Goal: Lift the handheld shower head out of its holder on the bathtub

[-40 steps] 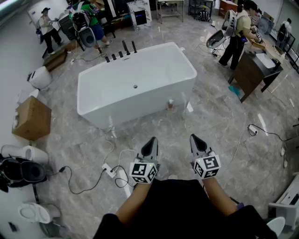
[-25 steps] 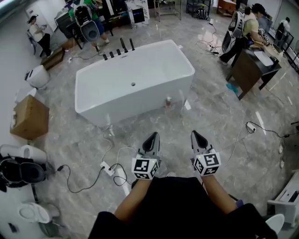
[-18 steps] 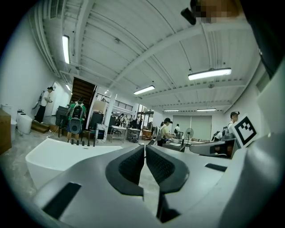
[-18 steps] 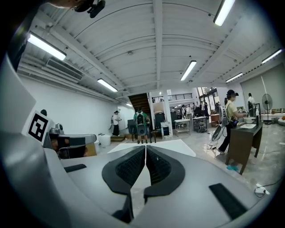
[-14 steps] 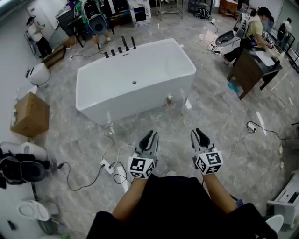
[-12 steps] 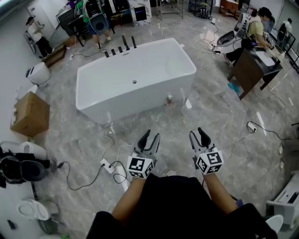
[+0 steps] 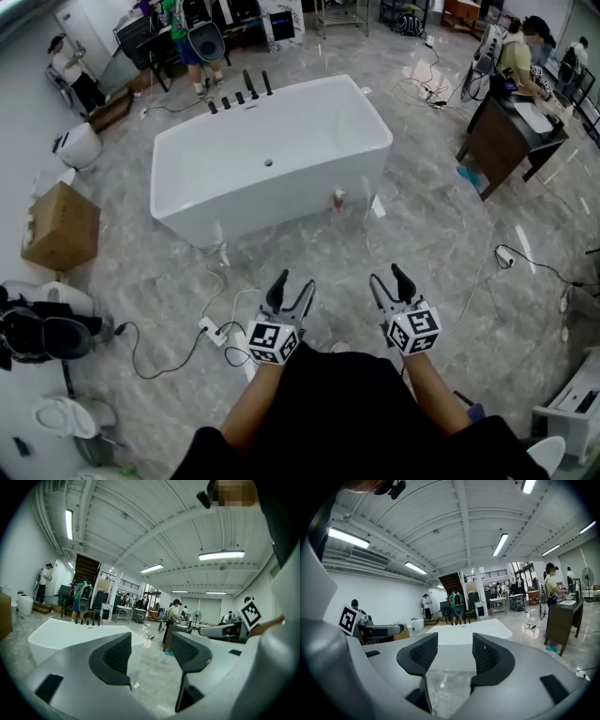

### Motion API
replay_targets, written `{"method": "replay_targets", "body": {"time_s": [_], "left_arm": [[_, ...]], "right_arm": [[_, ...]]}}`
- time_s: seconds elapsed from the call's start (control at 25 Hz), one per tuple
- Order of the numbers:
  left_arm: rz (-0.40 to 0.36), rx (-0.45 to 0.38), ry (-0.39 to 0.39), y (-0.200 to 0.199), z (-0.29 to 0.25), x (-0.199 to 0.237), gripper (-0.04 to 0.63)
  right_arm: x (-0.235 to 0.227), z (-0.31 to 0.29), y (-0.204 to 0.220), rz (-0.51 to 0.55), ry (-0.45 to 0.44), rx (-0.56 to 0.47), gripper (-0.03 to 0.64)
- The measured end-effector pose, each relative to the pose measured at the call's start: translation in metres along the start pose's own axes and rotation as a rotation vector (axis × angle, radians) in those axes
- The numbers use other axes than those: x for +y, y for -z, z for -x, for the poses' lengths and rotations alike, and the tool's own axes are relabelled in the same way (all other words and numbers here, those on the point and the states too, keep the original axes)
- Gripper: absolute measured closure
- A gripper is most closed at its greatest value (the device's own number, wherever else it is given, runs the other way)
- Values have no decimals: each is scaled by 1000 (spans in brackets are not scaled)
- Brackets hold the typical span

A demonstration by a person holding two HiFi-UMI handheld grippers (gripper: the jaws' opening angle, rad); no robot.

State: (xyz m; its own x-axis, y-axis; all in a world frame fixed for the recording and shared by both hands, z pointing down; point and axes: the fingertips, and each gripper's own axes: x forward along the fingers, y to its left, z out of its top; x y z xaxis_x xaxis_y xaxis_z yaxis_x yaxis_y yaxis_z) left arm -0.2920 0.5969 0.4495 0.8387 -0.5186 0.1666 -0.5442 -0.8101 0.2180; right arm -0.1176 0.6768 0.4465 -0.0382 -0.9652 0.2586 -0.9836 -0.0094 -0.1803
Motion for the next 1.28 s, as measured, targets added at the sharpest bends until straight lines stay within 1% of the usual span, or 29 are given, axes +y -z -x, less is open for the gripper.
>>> {"method": "replay_targets", "body": {"time_s": [0.12, 0.28, 0.44, 0.52, 0.6, 0.72, 0.8, 1.0, 1.28], "left_arm": [[10, 12, -25, 0, 3, 2, 350], [-15, 42, -38, 6, 3, 7, 350], [16, 48, -49, 10, -14, 20, 351], [26, 47, -37, 10, -28, 22, 350], [15, 49, -2, 9, -50, 23, 350], [-20, 38, 50, -5, -91, 34, 350], [-27, 24, 63, -17, -121, 47, 350], [3, 33, 74, -29, -191, 89, 350], [44, 97, 75, -34, -276, 162, 350]], "right_arm": [[-6, -1, 4, -25, -7, 14, 417], [-6, -8, 12, -32, -27, 27, 417], [-12, -23, 12, -46, -30, 27, 417], [-19, -31, 14, -65, -18, 31, 417], [-28, -41, 15, -74, -10, 37, 417], [-42, -67, 10, -60, -7, 49, 417], [-56, -89, 1, -51, 2, 51, 417], [-89, -159, -23, -48, 16, 62, 417], [-127, -275, -56, -73, 10, 107, 417]]}}
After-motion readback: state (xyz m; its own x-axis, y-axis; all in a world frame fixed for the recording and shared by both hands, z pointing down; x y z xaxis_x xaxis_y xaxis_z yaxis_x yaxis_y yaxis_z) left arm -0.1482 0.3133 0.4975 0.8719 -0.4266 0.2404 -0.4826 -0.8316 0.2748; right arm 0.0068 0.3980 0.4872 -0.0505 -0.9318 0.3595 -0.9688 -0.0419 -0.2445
